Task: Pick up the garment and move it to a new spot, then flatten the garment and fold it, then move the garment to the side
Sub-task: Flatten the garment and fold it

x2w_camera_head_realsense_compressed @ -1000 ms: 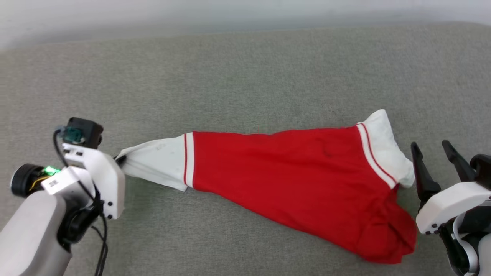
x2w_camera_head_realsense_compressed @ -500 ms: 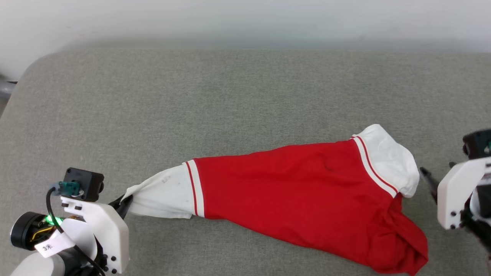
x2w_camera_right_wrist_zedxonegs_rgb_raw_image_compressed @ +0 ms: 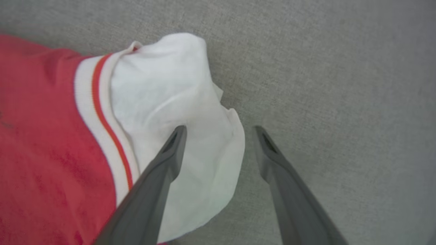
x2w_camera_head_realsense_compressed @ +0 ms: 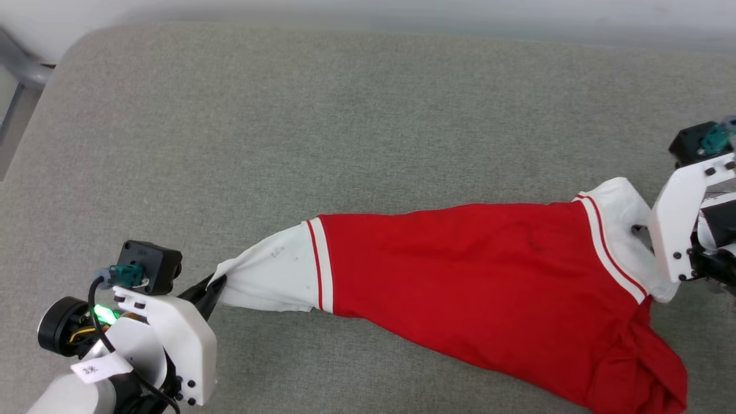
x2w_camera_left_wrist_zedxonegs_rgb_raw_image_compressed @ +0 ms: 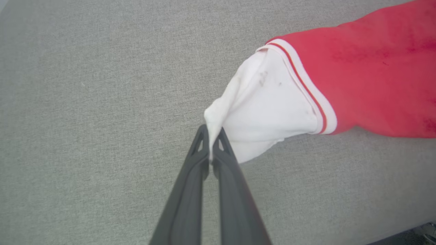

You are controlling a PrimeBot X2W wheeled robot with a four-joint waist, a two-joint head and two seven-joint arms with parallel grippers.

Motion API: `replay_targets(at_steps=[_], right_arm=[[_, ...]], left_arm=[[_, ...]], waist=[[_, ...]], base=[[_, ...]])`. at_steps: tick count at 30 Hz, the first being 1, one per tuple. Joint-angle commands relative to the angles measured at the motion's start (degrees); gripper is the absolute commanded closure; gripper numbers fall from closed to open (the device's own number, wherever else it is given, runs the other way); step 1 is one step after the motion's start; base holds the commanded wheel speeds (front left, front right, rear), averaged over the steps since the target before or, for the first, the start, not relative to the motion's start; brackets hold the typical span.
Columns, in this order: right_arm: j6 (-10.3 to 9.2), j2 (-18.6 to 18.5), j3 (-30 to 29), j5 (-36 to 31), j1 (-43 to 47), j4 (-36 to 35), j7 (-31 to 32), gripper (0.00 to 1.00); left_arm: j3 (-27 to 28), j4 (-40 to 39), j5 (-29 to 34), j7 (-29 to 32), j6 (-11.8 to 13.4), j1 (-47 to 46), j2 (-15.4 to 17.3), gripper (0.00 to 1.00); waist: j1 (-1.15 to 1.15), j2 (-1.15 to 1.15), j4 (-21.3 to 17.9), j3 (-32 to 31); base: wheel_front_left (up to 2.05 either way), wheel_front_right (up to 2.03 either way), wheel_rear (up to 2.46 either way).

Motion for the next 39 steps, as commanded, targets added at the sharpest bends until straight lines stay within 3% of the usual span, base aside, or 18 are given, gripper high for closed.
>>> replay_targets(at_steps=[1,13,14,15,21,27,39], right_arm=[[-0.06,-0.90,0.97,0.38,-1.09,0.97,0.22,0.00],[0.04,-2.44,11.36,7.20,0.32,8.26,-1.22,0.00],[0.05,-2.63,12.09,7.73,0.77,8.64,-1.25,0.61],[0.05,-2.92,12.65,8.14,1.11,9.01,-1.45,1.00],[-0.10,-4.85,11.57,9.33,0.68,10.76,-5.66,1.00],[-0.08,-3.19,7.44,12.72,-0.83,11.21,-11.88,1.00],[-0.08,-4.58,2.62,15.15,-2.76,8.09,-21.43,1.00]], left_arm=[[-0.21,0.11,0.37,-0.21,-0.07,-1.04,-0.14,1.00],[-1.47,2.06,1.00,-1.23,-1.02,-4.54,-1.73,1.00],[-1.56,2.27,1.04,-1.28,-1.07,-4.66,-1.79,1.00],[-1.60,2.48,1.04,-1.33,-1.06,-4.72,-1.86,1.00],[-1.49,3.73,0.97,-1.90,-1.08,-5.14,-1.84,1.00],[-0.80,4.45,1.17,-3.80,-0.84,-4.93,-2.00,1.00],[2.08,1.83,3.00,-9.25,0.02,-6.27,-1.10,1.00]], waist=[[0.00,0.00,0.79,0.98],[0.00,0.00,2.94,4.31],[0.00,0.00,3.00,4.41],[0.00,0.00,3.05,4.45],[0.00,0.00,2.57,3.23],[0.00,0.00,1.17,-0.67],[0.00,0.00,-1.33,-9.90]], base=[[0.00,0.00,0.00],[0.00,0.00,0.00],[0.00,0.00,0.00],[0.00,0.00,0.00],[0.00,0.00,0.00],[0.00,0.00,0.00],[0.00,0.00,0.00]])
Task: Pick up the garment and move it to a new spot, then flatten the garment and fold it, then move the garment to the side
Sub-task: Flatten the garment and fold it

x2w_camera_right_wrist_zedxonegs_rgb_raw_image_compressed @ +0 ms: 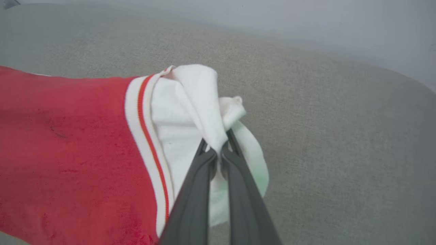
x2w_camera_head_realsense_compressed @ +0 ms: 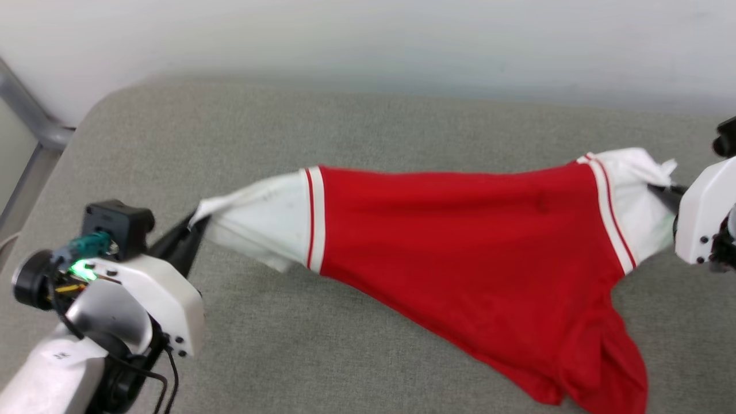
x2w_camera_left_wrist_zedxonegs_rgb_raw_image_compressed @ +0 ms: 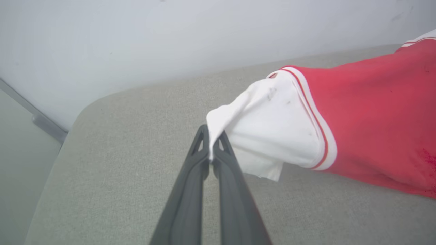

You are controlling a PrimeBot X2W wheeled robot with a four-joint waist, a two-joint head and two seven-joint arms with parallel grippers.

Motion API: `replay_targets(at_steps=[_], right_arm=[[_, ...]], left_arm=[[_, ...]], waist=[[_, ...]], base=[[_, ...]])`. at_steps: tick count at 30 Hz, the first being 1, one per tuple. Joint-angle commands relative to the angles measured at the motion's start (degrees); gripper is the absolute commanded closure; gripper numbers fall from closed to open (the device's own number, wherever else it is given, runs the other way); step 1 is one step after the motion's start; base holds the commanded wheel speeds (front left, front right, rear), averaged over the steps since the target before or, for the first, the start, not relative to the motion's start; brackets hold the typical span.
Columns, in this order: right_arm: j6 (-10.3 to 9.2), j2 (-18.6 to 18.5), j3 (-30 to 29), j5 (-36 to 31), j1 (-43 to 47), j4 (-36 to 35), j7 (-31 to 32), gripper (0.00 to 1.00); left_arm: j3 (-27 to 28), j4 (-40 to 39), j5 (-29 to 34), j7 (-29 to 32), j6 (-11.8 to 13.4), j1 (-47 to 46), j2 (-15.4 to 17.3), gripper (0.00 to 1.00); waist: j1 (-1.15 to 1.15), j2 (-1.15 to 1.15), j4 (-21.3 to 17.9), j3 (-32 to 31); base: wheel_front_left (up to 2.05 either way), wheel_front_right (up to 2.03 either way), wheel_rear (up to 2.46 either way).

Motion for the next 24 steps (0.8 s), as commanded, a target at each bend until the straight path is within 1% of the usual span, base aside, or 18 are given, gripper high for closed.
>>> replay_targets(at_steps=[1,2,3,7,12,18,24], right_arm=[[-0.10,-0.45,-1.18,-0.36,-1.09,-0.88,-1.66,1.00],[-0.10,-0.45,-1.18,-0.36,-1.09,-0.88,-1.66,1.00],[-0.10,-0.22,-2.45,-0.44,-1.72,-2.28,-3.73,1.00],[-0.10,1.16,-6.02,-0.53,-3.34,-4.85,-7.39,1.00],[-0.10,2.63,-8.32,-0.96,-5.30,-8.12,-9.94,1.00],[-0.10,4.74,-10.74,0.11,-7.00,-12.16,-10.60,1.00],[-0.10,6.95,-12.76,-1.21,-8.74,-13.82,-11.88,1.00]], left_arm=[[0.86,-0.65,0.86,-1.06,0.62,-1.15,0.31,1.00],[0.86,-0.65,0.86,-1.06,0.62,-1.15,0.31,1.00],[1.83,-1.15,1.51,-2.26,1.16,-2.02,0.38,1.00],[3.88,-1.68,2.84,-4.79,2.08,-4.05,0.94,1.00],[6.35,-2.17,4.07,-7.76,3.13,-6.27,1.35,1.00],[9.81,-2.93,4.96,-12.08,4.28,-9.33,1.70,1.00],[13.00,-2.41,4.39,-15.29,4.13,-11.15,2.42,1.00]], waist=[[0.00,0.00,-0.81,-1.86],[0.00,0.00,-0.81,-1.86],[0.00,0.00,-1.08,-2.92],[0.00,0.00,-1.84,-4.48],[0.00,0.00,-2.60,-5.41],[0.00,0.00,-3.66,-5.78],[0.00,0.00,-4.90,-4.82]], base=[[0.00,0.00,0.00],[0.00,0.00,0.00],[0.00,0.00,0.00],[0.00,0.00,0.00],[0.00,0.00,0.00],[0.00,0.00,0.00],[0.00,0.00,0.00]])
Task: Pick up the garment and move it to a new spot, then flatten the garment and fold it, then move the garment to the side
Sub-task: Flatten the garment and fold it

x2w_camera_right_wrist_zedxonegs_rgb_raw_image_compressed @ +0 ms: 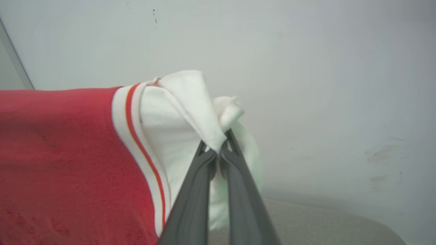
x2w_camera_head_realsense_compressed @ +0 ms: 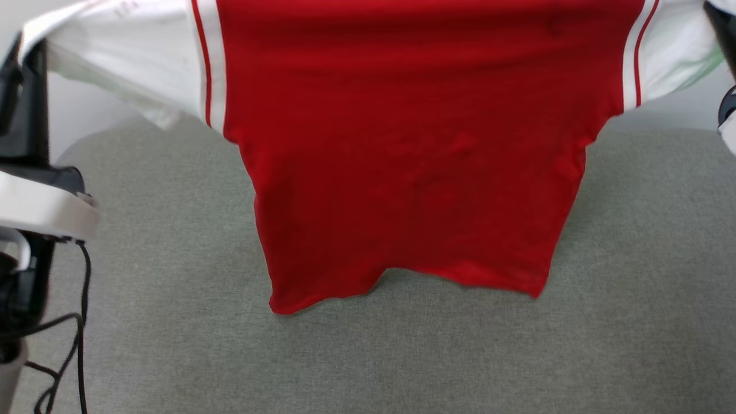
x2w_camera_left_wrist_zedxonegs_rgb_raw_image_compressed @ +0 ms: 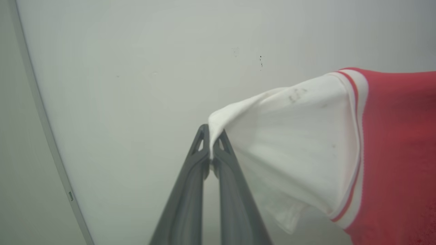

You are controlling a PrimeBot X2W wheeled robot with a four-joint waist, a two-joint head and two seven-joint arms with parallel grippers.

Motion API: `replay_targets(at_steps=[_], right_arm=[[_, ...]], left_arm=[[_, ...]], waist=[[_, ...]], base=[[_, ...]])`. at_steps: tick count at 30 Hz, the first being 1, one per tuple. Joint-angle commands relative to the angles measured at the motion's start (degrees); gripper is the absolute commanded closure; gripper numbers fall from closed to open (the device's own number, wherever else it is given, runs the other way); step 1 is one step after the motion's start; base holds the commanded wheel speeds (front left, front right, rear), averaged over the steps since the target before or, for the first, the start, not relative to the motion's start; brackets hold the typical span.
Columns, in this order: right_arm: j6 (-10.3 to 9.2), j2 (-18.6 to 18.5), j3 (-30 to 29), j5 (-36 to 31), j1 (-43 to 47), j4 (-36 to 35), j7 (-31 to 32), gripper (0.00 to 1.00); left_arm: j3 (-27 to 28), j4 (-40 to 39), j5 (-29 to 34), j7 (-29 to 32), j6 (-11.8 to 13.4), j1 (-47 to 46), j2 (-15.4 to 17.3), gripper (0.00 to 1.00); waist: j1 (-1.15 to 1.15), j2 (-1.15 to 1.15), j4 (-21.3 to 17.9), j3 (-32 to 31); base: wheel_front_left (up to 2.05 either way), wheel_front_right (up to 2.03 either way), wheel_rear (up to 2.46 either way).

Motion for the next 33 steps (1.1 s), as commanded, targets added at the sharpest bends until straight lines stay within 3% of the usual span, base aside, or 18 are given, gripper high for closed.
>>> replay_targets(at_steps=[1,6,10,19,27,33], right_arm=[[-0.12,-0.01,-0.91,-0.60,-1.23,-0.06,-0.60,1.00],[-0.12,1.90,-3.40,-2.43,-6.23,0.74,-1.09,1.00],[-0.13,2.29,-3.85,-5.37,-12.58,1.61,-1.75,1.00],[-0.13,3.92,-6.56,-12.16,-29.39,7.17,-7.21,1.00],[-0.14,4.35,-11.50,-17.89,-45.36,16.48,-12.83,1.00],[-0.14,3.68,-13.43,-23.85,-55.00,23.86,-18.85,1.00]], left_arm=[[0.83,0.16,-0.08,-0.54,-0.20,-1.26,0.48,1.00],[2.62,2.72,-1.08,-2.34,-1.97,-5.93,1.68,1.00],[2.21,6.20,-1.14,-2.06,-4.75,-12.59,3.69,1.00],[-3.21,15.69,3.21,-1.86,-11.11,-33.37,5.63,1.00],[-7.16,28.86,6.62,-5.54,-13.98,-53.44,1.12,1.00],[-8.50,39.90,7.66,-10.33,-13.26,-65.20,-4.45,1.00]], waist=[[0.00,0.00,-0.26,0.58],[0.00,0.00,-0.55,4.41],[0.00,0.00,-0.31,9.60],[0.00,0.00,1.20,22.30],[0.00,0.00,3.42,31.95],[0.00,0.00,5.25,36.95]], base=[[0.00,0.00,0.00],[0.00,0.00,0.00],[0.00,0.00,0.00],[0.00,0.00,0.00],[0.00,0.00,0.00],[0.00,0.00,0.00]])
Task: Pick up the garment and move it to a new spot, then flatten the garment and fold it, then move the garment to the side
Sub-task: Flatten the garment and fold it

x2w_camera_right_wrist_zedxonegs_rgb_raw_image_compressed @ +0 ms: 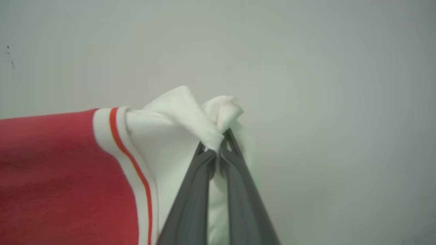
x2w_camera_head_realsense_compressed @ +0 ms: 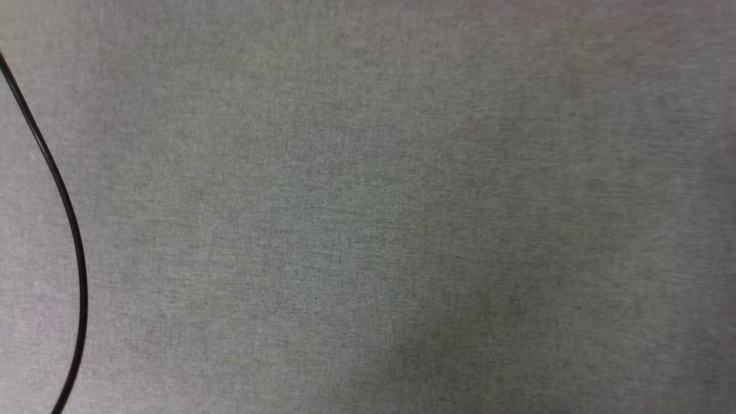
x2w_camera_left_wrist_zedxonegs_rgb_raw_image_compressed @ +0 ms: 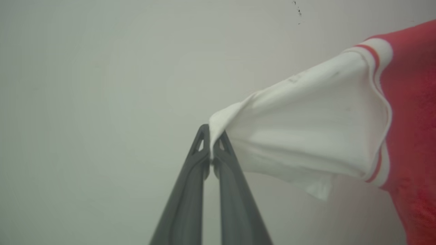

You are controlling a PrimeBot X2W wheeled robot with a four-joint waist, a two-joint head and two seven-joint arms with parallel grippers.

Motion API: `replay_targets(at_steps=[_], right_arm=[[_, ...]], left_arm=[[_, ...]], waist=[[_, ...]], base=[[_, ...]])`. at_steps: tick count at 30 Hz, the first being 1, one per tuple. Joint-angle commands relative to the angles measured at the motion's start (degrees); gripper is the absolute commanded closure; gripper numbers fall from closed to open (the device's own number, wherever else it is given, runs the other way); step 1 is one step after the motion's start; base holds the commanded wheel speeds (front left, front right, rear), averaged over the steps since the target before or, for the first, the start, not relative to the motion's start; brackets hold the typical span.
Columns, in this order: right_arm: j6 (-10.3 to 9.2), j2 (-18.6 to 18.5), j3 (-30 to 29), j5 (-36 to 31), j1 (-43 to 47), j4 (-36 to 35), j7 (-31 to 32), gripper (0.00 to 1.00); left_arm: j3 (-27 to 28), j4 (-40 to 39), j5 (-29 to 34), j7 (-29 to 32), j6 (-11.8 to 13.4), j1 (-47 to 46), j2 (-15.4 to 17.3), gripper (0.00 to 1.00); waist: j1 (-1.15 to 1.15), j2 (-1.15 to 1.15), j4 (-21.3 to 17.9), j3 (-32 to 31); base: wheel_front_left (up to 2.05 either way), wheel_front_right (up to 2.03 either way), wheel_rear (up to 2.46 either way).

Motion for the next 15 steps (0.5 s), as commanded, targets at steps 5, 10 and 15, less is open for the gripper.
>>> replay_targets(at_steps=[5,10,15], right_arm=[[-0.17,0.40,-2.37,-2.71,-3.93,6.13,-3.66,1.00],[-0.16,1.72,-3.00,-2.36,-1.15,10.13,-6.34,1.00],[-0.14,2.22,-2.70,0.08,4.84,12.76,-8.45,1.00]], left_arm=[[-0.24,7.73,0.88,-5.22,0.98,-5.51,-2.34,1.00],[-1.59,12.87,1.29,-9.72,0.30,-3.81,-4.88,1.00],[-3.24,15.23,1.33,-11.50,-1.06,2.02,-7.44,1.00]], waist=[[-0.02,0.00,2.34,4.81],[-0.02,0.00,2.33,5.14],[-0.02,0.00,2.04,3.41]], base=[[0.00,0.00,0.00],[0.00,0.00,0.00],[0.00,0.00,0.00]])
